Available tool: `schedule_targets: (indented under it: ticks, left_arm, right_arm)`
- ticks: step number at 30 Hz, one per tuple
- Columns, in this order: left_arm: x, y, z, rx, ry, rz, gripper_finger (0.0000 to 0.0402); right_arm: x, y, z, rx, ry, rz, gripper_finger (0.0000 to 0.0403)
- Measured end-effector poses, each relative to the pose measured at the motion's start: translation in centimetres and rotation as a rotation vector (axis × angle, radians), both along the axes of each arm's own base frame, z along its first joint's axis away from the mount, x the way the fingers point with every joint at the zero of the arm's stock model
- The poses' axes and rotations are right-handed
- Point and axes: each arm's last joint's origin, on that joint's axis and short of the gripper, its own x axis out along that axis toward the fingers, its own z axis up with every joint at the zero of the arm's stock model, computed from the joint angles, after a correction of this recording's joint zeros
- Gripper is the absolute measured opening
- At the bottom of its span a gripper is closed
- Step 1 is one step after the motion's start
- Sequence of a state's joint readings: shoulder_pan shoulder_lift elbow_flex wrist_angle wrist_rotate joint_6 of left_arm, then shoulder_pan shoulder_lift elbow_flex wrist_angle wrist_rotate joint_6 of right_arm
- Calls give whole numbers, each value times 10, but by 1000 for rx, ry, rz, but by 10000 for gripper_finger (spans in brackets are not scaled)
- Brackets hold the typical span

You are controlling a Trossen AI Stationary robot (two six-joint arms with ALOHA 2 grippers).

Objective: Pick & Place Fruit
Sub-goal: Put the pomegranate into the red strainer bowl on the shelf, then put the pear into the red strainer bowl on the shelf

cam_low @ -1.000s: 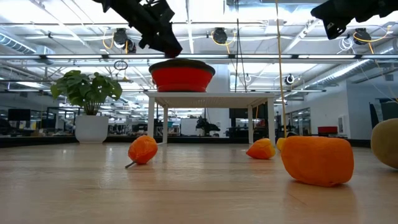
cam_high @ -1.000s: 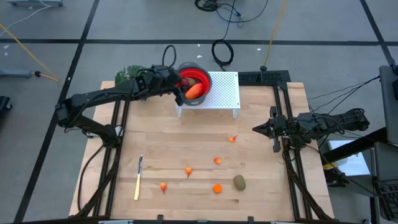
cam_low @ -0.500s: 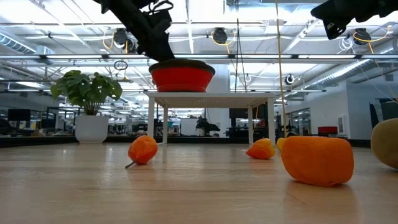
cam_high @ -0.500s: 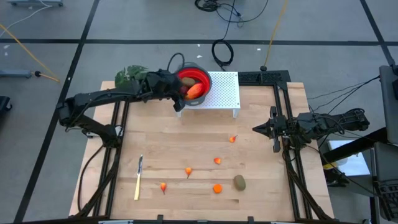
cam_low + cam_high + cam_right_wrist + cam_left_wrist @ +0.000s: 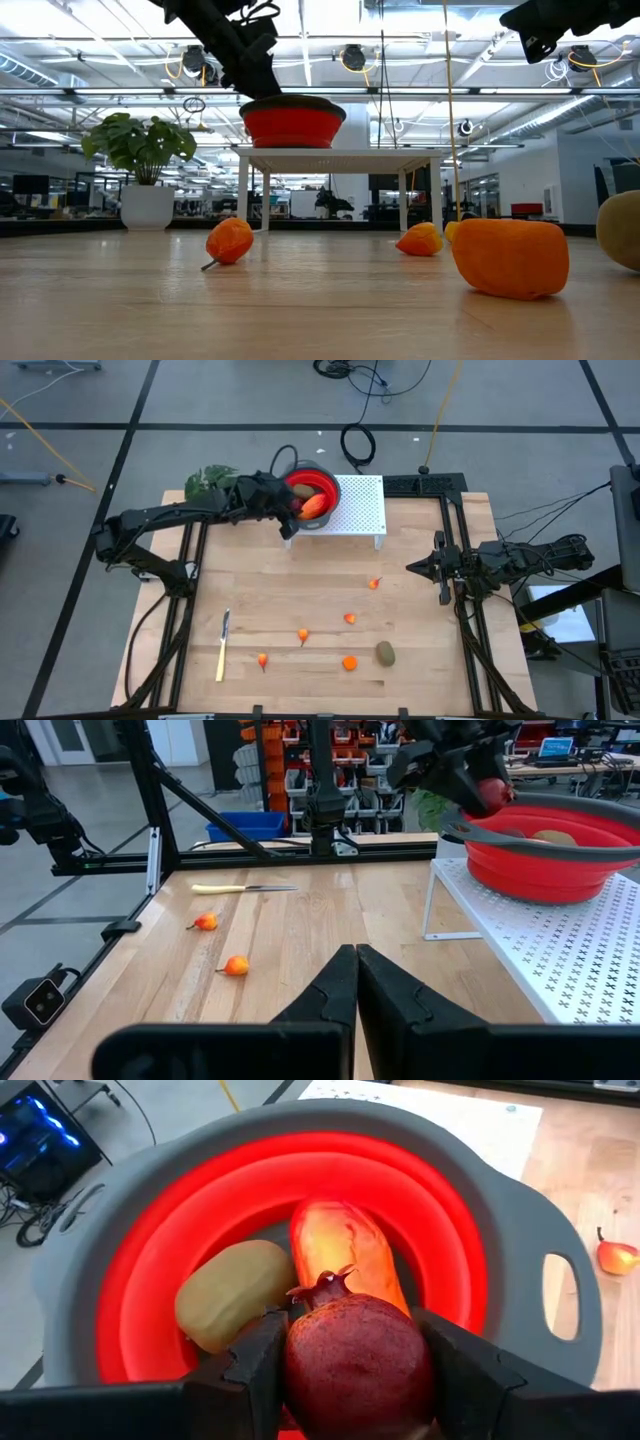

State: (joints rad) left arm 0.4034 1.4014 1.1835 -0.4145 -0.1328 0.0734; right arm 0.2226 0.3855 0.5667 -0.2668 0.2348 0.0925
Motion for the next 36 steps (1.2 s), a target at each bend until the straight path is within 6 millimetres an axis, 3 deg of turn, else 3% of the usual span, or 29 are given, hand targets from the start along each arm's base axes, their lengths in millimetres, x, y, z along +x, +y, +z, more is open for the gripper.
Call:
schedule_targets:
  ticks: [14, 26, 32, 36]
  left_arm:
    - [1, 1, 2, 1, -24, 8, 191]
    - [1, 2, 3, 36, -20, 27, 259]
    - [0, 4, 20, 200, -89, 43, 263]
    - [-6, -2, 35, 197, -181, 48, 254]
  right_arm:
    - [0, 0, 0, 0, 0, 0, 4]
    - [0, 0, 0, 0, 0, 0, 4]
    - [0, 0, 0, 0, 0, -1, 4]
    - [0, 0, 0, 0, 0, 0, 4]
